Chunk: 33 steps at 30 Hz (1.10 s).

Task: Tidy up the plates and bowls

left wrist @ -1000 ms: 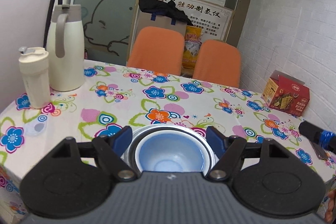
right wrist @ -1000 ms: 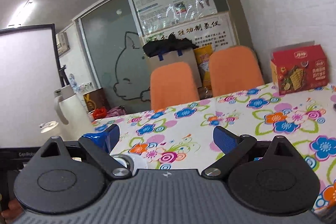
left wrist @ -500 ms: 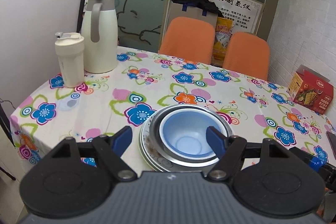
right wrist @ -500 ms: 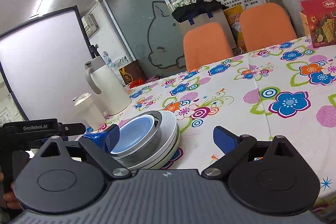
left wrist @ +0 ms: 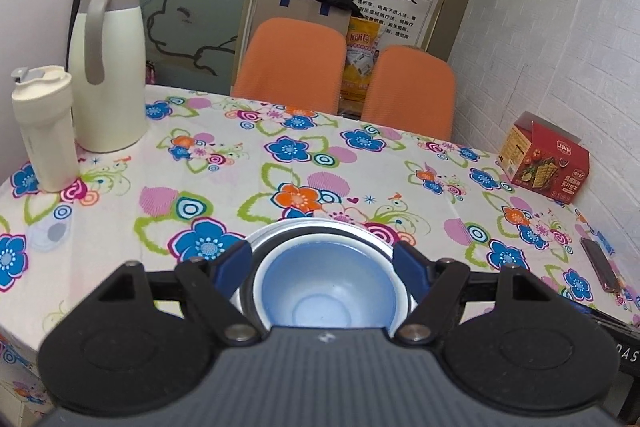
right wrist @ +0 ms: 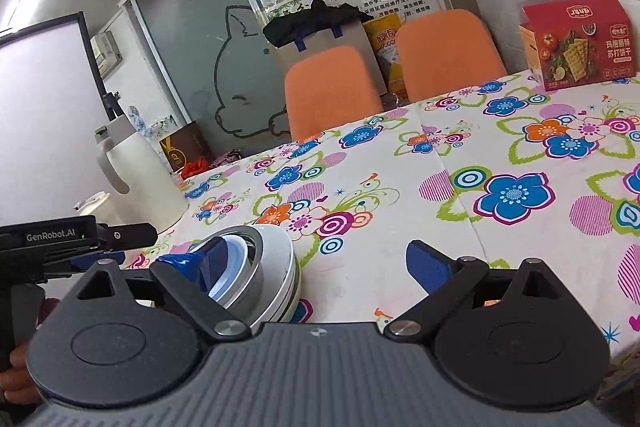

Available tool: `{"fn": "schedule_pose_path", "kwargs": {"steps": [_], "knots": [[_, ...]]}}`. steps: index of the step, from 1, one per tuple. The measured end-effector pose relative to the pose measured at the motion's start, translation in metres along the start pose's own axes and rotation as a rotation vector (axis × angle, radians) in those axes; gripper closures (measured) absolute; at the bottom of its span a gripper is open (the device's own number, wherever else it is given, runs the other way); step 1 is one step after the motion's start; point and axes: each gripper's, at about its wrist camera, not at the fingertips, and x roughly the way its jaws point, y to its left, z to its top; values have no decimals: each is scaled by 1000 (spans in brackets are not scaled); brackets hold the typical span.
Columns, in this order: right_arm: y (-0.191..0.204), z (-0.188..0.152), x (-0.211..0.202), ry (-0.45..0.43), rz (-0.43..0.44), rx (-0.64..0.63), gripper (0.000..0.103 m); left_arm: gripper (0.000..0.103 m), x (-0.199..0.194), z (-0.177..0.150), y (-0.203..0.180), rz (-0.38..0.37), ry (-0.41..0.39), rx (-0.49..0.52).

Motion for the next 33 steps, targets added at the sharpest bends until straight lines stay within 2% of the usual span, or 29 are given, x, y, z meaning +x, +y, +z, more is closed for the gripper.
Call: {"fn": "schedule_pose_path", "kwargs": {"steps": [7,15,20,24,33], "knots": [[9,-14,-10,-9,-38,-15,19,27,-14,-25,-22,34,-14,50],[2,-61,-65,-68,-188,2,19,27,-41,-95,-49,122,-8,170],[-7,-90,-95,-88,-213,39,19,27,-54,-125,-51,82,14,185],[-5,-102,-108,-104,-227,51,19,27,-65,-139,-55,78,6,208],[23,-117,-112,-101,-276,-102,19,27,-89,-155,-49,75,-27,200]]}}
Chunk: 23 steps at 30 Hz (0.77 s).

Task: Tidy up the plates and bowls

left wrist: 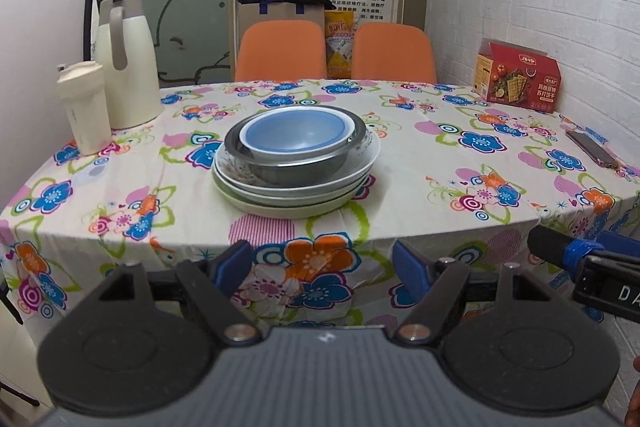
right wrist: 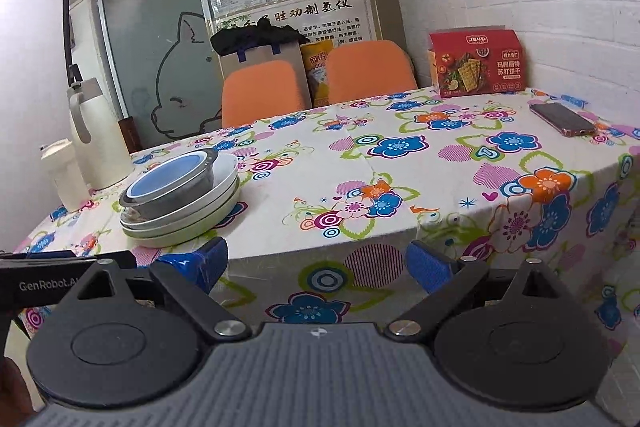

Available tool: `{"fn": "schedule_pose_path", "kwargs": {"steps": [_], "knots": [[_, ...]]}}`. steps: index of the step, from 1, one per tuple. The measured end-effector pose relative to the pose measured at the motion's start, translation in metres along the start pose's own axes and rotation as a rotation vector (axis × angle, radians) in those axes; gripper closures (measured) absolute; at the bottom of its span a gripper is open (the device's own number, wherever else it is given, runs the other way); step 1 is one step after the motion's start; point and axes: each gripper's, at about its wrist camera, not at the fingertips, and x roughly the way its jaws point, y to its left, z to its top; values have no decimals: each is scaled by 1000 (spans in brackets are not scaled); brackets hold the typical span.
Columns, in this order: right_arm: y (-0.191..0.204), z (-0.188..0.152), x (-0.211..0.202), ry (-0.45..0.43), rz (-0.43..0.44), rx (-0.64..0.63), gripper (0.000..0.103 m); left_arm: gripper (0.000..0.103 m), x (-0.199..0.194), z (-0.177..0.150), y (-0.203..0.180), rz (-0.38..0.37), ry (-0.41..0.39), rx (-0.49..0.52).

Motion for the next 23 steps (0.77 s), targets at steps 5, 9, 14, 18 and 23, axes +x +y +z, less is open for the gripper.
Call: {"fn": "schedule_pose_path", "kwargs": {"steps": [5,9,14,18,23], "knots": [[1,-3,-4,-12,2,-9,19,27,-13,-8,-2,-1,-22,26],[1,-3,-7,-31,-2,5,19,27,-17,-10,-5,15,-38,46],[-1,-6,-5,-22,7,13,19,27,-17,-10,-5,24,-32,51],[-2,-10,-3,-9,16,16,19,27,-16,-10,-6,33,-35,59],[-4,-14,0,8,29,29,19,27,-22,-10,-3,46,-67,54]]}}
